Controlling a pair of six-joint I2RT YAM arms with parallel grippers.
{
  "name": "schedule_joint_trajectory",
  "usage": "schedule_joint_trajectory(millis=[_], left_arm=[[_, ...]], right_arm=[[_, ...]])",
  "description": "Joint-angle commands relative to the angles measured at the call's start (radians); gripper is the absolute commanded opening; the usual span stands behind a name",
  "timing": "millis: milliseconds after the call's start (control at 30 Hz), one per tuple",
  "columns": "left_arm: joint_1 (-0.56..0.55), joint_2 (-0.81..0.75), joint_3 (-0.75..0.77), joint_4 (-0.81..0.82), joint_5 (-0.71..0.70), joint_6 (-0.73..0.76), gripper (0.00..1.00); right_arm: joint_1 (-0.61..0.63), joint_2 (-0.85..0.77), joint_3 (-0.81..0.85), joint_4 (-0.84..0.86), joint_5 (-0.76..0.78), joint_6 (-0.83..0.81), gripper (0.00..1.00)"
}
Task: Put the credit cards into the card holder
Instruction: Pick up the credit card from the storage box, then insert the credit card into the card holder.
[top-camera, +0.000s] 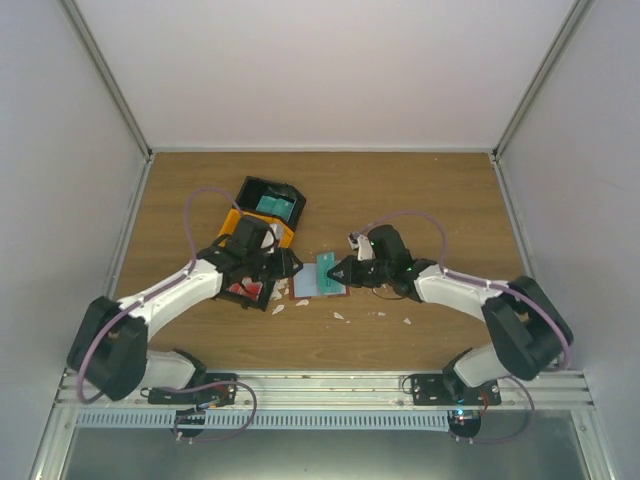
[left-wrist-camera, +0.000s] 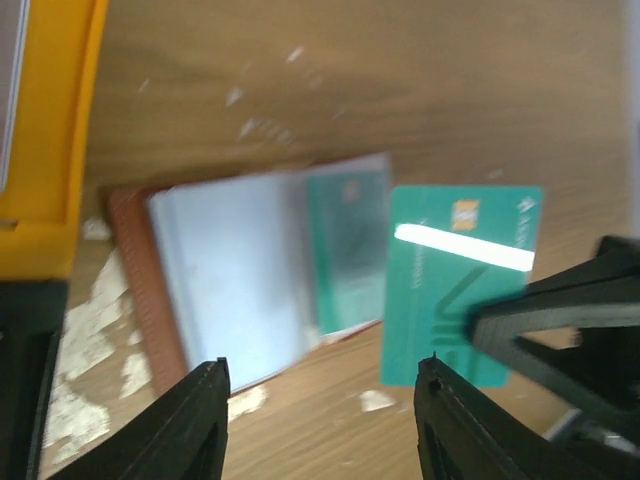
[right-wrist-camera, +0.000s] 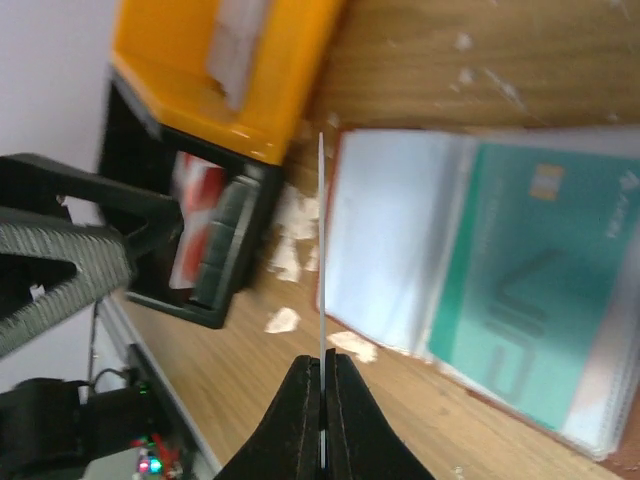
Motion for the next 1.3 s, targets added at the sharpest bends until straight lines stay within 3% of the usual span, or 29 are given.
schedule_joint_trajectory(millis=[0, 200, 500, 633, 867, 1267], left_arm=[[-0.042, 0.083, -0.043, 0.041, -0.119, 0.007, 0.52], [-0.047, 0.214, -0.054, 0.051, -0.189, 0.009, 0.56], [-0.03, 0.247, -0.029, 0.021, -0.374, 0.007, 0.67], [-0.025, 0.263, -0.004, 0.038, -0.315, 0.037, 0.67], [-0.045, 0.298, -0.024, 0.08, -0.161, 0.037, 0.62], [-0.074, 0.348, -0.021, 0.087, -0.114, 0.045, 0.43]], right_arm=[[0.01, 0.098, 0.013, -0.006, -0.008, -0.041, 0.0], [0.008, 0.183, 0.019, 0.025, 0.022, -0.003, 0.01], [0.008, 0.234, 0.004, 0.113, -0.012, 0.036, 0.0], [0.006, 0.26, 0.027, 0.111, -0.015, 0.05, 0.0], [0.001, 0.312, 0.025, 0.126, -0.026, 0.099, 0.0], [0.001, 0.385, 0.022, 0.207, -0.085, 0.165, 0.01]])
